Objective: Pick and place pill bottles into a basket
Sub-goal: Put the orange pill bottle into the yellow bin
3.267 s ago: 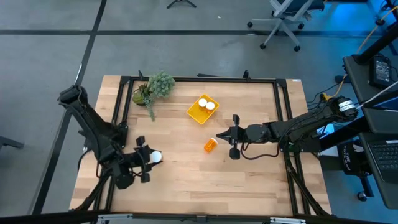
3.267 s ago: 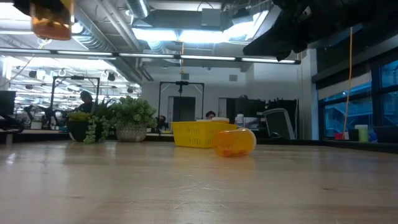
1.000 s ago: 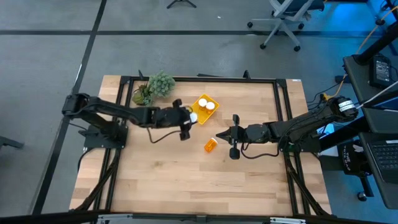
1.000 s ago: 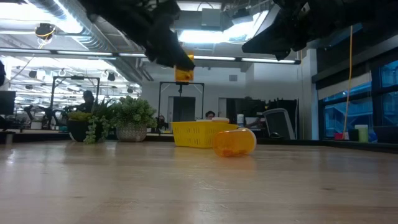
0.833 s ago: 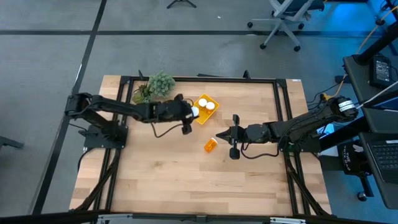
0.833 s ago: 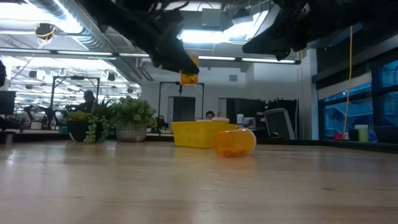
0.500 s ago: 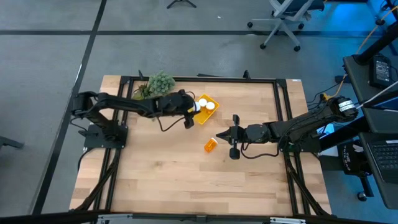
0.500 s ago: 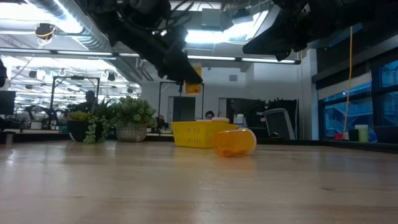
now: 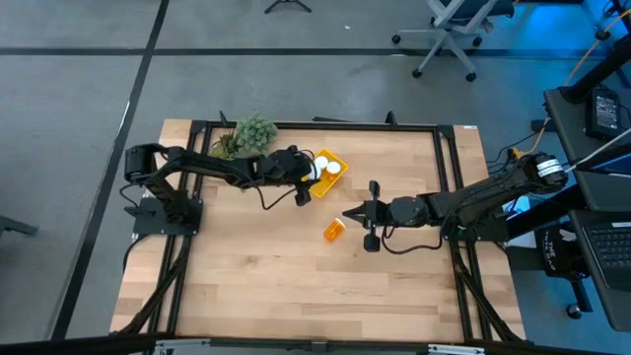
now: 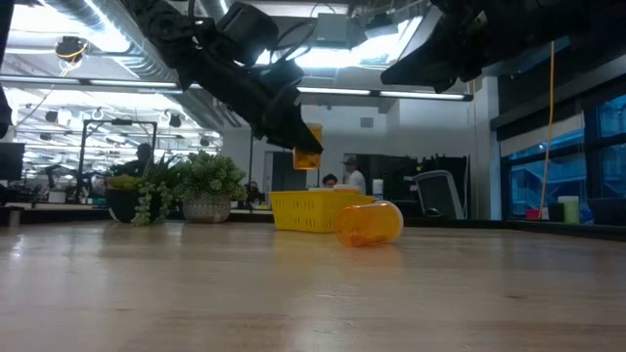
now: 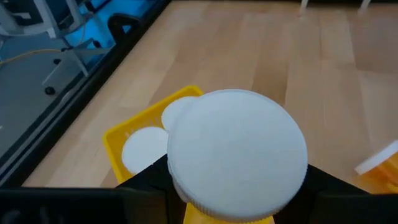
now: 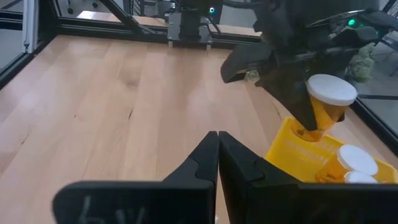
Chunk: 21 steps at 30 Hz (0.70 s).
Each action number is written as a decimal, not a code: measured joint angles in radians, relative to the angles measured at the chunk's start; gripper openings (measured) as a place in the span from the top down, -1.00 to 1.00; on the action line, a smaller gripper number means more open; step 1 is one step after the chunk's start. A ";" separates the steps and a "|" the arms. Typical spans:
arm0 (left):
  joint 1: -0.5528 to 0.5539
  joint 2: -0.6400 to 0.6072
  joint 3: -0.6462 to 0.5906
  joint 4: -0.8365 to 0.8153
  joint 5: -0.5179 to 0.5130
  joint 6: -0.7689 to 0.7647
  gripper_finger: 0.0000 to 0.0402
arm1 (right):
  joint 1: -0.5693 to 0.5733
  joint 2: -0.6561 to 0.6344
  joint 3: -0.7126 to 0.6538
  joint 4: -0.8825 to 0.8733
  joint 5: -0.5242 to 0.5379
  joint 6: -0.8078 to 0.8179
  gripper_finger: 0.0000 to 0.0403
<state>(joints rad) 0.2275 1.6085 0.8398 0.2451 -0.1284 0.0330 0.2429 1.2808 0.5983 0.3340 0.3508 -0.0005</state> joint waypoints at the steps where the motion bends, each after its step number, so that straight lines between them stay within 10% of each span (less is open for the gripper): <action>1: 0.000 0.001 0.000 0.007 0.000 0.001 0.19 | -0.002 0.000 0.000 0.000 0.000 -0.001 0.92; 21: 0.032 0.100 0.000 0.081 0.000 -0.009 0.19 | -0.012 0.000 0.000 0.007 0.002 -0.004 0.92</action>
<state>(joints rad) 0.2592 1.7089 0.8398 0.3262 -0.1284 0.0240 0.2310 1.2808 0.5983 0.3413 0.3527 -0.0048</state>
